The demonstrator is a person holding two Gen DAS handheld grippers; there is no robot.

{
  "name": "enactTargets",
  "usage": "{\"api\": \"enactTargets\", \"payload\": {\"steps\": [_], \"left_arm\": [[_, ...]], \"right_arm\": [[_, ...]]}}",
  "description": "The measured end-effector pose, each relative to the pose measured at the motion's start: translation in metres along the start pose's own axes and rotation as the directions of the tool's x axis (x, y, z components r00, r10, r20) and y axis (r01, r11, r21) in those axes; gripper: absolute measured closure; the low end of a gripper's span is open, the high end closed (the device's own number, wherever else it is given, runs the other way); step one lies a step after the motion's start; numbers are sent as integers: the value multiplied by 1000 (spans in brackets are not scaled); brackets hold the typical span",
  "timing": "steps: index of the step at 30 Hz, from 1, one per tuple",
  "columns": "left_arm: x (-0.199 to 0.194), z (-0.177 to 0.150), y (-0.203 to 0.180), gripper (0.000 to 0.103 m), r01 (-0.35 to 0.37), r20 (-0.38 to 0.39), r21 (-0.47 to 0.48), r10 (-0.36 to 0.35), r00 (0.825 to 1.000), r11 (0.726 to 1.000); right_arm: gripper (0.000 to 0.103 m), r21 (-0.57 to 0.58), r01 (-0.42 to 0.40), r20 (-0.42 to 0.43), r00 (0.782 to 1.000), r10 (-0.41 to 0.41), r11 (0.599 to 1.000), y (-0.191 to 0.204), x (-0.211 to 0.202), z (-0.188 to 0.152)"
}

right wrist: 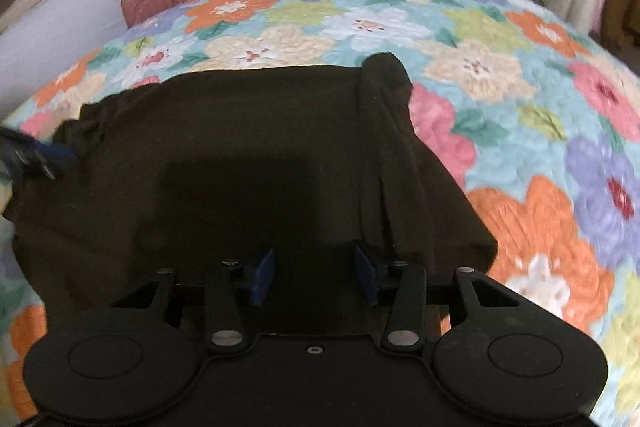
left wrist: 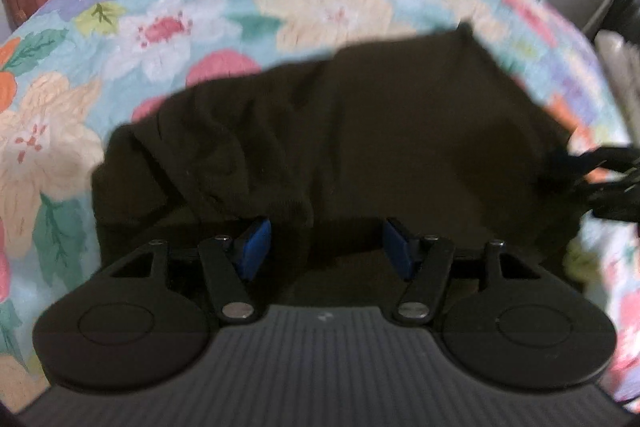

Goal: Fold clothes

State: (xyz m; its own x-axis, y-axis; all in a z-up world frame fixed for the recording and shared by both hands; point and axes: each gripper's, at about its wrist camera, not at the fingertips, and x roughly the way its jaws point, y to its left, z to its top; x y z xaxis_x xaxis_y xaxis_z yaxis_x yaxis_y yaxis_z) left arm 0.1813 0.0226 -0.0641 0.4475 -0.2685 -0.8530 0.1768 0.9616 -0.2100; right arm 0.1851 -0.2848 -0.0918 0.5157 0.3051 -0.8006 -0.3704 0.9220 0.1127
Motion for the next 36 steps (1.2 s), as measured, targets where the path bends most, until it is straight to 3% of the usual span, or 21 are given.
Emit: {"api": "enactTargets", "payload": {"steps": [4,7,9,10,12,13,17,19,22,25,28,30,32,33,35,36], "left_arm": [[-11,0,-1,42,-14,21,-17,15,1000,1000],[-37,-2,-8,42,15,96,-14,-14,995,1000],[-52,-6,-21,33,65,156,28,-69,985,997],[-55,-9,-27,29,129,168,41,-134,977,991],[-51,-16,-36,23,254,132,11,-253,958,967],[-46,-20,-41,23,266,107,-3,-264,958,964],[-17,-46,-55,24,177,19,-2,-177,984,984],[-6,-57,-51,24,157,-3,-12,-157,988,988],[-9,-56,-38,24,204,9,-68,-204,979,977],[-6,-53,-26,23,246,9,-123,-247,969,961],[-6,-54,-20,24,268,14,-132,-268,963,954],[-7,-55,-18,24,268,30,-159,-266,963,950],[-9,-56,-15,25,266,52,-200,-261,964,943],[-10,-56,-14,26,265,64,-217,-257,964,939],[-16,-55,-9,28,253,81,-227,-240,967,940],[-23,-55,-6,28,236,92,-224,-221,971,945]], "right_arm": [[47,67,-40,18,999,39,997,-7,-18,-7],[37,183,-94,45,995,87,979,-23,-34,-17],[32,281,-136,67,990,122,950,-38,-42,-26],[29,328,-156,79,987,138,931,-45,-47,-31],[24,425,-190,92,982,166,885,-60,-49,-41],[24,472,-200,94,980,177,859,-68,-47,-46],[24,584,-235,115,971,207,777,-84,-39,-63],[23,622,-268,134,962,236,736,-88,-32,-71],[22,659,-299,175,953,246,690,-95,-17,-84],[16,653,-364,257,931,259,664,-96,-5,-89],[16,630,-408,310,912,267,661,-96,6,-77],[26,600,-416,320,908,271,683,-92,14,-67],[78,566,-358,276,931,239,743,-81,20,-57],[78,560,-326,261,942,211,762,-73,18,-52],[79,511,-322,307,934,180,797,-54,5,-45],[79,451,-308,324,931,168,838,-39,-3,-37]]}}
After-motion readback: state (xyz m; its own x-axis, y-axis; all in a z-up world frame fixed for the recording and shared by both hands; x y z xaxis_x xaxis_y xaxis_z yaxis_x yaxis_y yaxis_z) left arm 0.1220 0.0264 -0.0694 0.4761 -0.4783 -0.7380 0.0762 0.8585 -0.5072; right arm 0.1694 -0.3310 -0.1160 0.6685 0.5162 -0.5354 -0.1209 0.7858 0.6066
